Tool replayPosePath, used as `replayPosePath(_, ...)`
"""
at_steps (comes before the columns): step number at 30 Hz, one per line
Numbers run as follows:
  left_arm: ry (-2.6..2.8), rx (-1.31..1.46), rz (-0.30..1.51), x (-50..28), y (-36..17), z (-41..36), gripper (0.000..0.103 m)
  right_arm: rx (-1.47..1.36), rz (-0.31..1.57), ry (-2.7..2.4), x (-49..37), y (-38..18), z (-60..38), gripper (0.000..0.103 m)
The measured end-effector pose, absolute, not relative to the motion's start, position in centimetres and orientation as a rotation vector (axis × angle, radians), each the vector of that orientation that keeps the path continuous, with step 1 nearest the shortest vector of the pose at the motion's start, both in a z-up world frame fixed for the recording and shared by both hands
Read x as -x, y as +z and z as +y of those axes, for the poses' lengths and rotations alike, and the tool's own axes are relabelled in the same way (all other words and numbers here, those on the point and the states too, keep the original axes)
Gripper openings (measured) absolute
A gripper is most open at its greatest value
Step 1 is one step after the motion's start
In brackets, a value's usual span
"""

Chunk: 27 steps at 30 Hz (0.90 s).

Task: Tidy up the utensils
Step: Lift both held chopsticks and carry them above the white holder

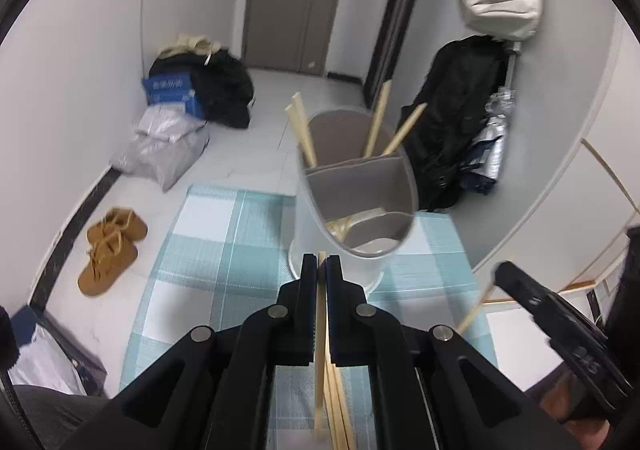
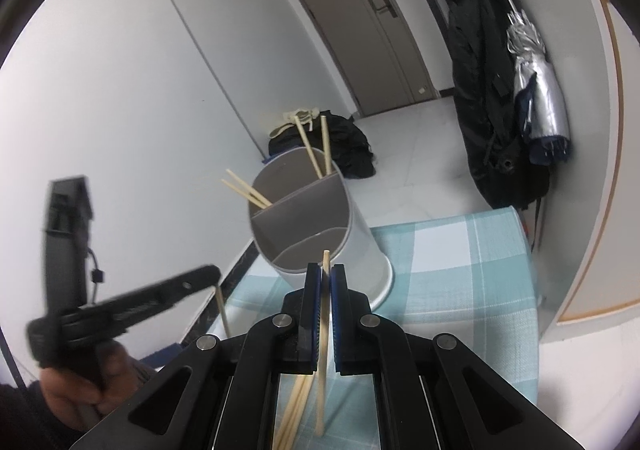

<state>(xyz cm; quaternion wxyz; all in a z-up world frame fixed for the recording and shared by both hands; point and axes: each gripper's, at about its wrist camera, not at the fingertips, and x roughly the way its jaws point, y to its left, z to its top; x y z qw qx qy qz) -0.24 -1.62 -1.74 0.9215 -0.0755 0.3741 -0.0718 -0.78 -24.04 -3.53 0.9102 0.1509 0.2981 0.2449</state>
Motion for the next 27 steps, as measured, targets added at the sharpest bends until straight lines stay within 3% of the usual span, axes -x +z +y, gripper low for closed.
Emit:
replayPosePath(7,-0.181,0.129,0.711,3.1,-0.3,-2.0,0.0,-0.269,0.585,0.505,2.4,-2.9,-23.4,0.004)
replayPosePath(27,-0.236,0.07,0.765,3.4,3.0,-3.1,0.0,-0.283,0.551,0.475,2.8,-0.7,-23.7,0.004)
